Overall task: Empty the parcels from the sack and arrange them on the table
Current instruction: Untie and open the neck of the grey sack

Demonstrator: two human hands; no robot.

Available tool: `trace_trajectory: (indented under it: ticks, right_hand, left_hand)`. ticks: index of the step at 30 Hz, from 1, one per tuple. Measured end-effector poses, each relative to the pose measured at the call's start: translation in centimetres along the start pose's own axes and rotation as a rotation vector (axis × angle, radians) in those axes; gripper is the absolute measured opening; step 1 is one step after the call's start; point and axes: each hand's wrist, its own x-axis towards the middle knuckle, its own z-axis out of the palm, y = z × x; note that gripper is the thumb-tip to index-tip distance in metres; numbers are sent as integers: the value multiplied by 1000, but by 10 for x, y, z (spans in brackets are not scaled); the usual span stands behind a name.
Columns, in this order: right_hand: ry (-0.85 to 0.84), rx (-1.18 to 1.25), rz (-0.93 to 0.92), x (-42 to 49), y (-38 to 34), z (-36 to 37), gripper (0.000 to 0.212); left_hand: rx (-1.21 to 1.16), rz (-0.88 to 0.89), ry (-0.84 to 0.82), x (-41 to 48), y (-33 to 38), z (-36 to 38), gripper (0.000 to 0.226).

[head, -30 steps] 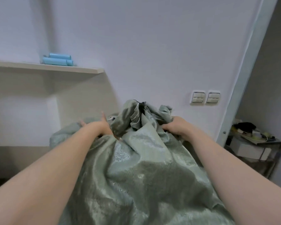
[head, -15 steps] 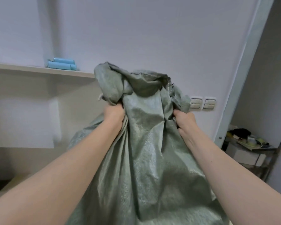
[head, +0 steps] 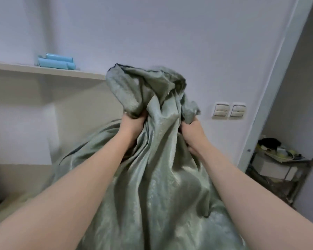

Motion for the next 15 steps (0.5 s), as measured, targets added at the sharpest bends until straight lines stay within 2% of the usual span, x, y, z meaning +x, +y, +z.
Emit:
trace_trajectory:
  ticks: [3,7,11,13,15]
  right_hand:
    - [-63,-176,37,-6,33,1,24]
    - [-138,-302,19,-2,38,3,34]
    - [-195,-420,186,-3,38,0,48]
    - [-173,-379,231,-6,36,-8,65]
    - [-155,-349,278,-12,28,-20,93]
  left_hand:
    - [142,-42,47,0,-29,-13,58]
    - [248,-33,80,7,-37,-21,54]
    - [453,-50,21,10,-43,-26,77]
    - [583,-44,-12,9,-39,-30,86]
    - [842,-62,-35,4,-25,-37,95]
